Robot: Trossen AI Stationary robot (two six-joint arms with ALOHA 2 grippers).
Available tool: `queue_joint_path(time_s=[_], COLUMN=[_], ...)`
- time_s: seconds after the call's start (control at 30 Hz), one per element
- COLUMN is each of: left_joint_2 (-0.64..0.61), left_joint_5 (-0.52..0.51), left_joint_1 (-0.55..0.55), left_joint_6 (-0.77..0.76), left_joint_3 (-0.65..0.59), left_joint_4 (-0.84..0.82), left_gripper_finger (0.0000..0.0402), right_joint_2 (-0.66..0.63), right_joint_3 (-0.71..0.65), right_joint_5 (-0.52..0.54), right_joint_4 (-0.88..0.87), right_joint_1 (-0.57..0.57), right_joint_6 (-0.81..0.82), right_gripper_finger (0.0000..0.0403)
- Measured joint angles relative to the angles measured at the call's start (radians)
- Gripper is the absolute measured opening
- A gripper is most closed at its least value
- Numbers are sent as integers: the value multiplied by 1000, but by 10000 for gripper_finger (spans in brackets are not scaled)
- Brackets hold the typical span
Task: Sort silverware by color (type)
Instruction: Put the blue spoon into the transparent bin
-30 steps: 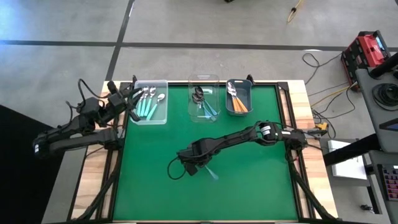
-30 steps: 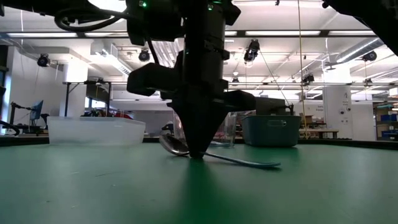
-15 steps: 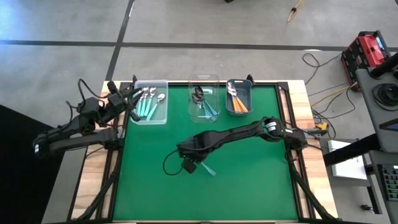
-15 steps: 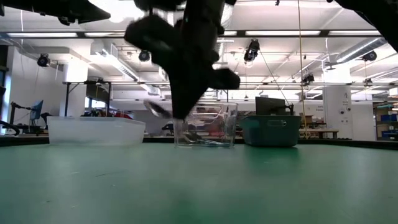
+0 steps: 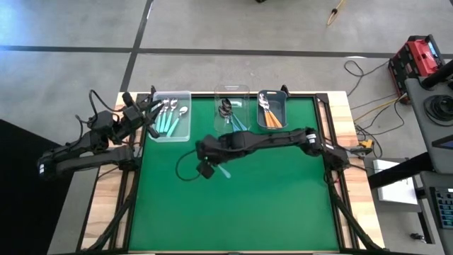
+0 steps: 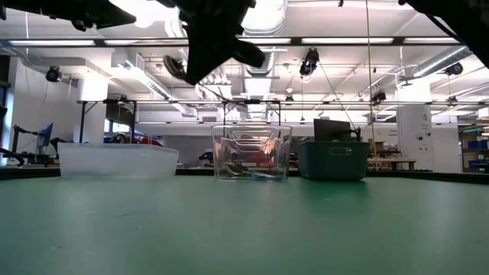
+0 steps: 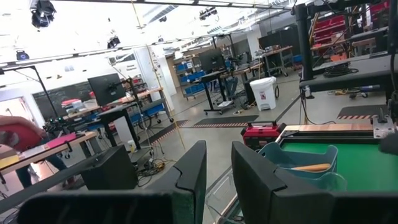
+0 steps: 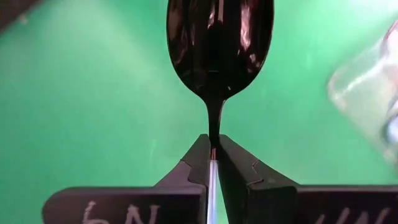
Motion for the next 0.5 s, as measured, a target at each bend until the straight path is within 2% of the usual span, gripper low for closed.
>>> queue_joint_path(time_s=[0.23, 0.5], left_joint_2=[0, 1], left_joint_5=[0, 0], left_joint_1=[0, -1], left_joint_6=[0, 0], left_joint_3=[0, 0], left_joint_4=[3, 13], left_gripper_finger=[58, 58], right_joint_2=[-7, -20], right_joint_3=[61, 62], right_joint_5=[70, 76], right_joint_4=[34, 90], right_joint_1=[-92, -236], right_joint_6=[-162, -292], right_gripper_finger=[10, 11])
